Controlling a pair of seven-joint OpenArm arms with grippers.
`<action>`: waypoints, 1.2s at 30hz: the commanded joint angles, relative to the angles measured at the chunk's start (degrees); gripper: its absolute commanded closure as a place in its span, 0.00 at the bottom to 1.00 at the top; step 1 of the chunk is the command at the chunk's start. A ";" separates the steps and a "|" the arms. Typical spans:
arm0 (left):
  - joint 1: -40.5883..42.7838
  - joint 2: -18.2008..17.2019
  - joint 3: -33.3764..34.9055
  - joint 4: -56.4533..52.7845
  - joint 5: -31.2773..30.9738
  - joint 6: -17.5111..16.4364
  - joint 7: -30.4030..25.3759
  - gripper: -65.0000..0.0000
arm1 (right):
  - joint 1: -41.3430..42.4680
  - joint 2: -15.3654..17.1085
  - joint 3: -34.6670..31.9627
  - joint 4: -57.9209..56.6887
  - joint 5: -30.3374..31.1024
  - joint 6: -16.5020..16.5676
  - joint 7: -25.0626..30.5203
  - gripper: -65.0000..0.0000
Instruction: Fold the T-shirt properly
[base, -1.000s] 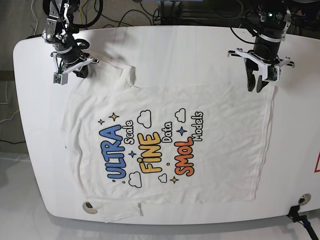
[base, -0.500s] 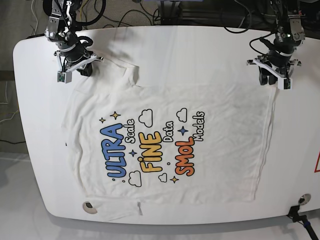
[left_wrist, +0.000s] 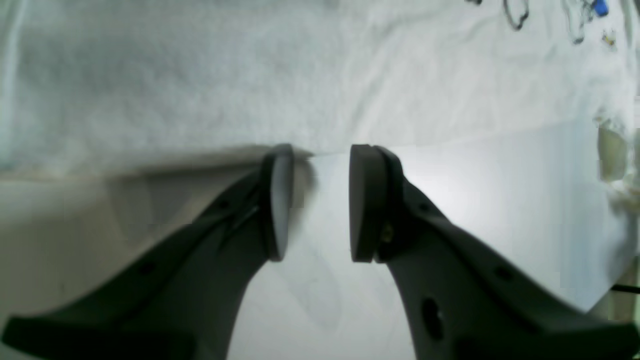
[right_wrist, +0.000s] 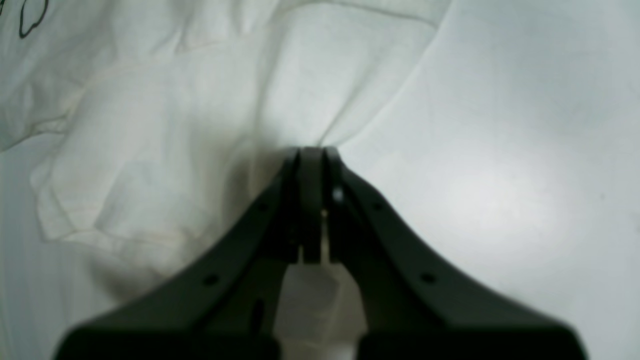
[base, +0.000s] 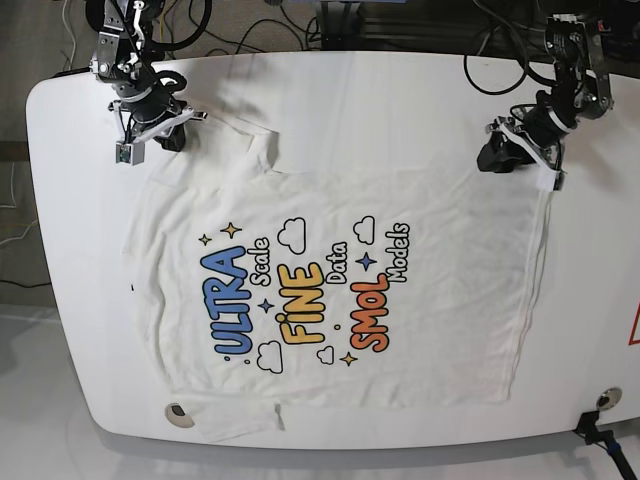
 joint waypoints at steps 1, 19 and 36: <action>-0.05 -0.64 -0.20 -1.04 1.98 1.04 2.37 0.73 | -0.52 0.43 0.28 0.53 -0.59 -0.31 -1.79 1.00; -0.83 -0.20 0.21 6.69 -1.27 1.27 1.75 0.73 | -1.77 0.74 0.66 0.79 -1.63 -0.38 -1.43 1.00; 5.97 -0.64 -8.12 10.29 -1.35 1.75 1.47 0.72 | -1.57 0.55 0.92 1.44 -1.88 -0.49 -2.17 1.00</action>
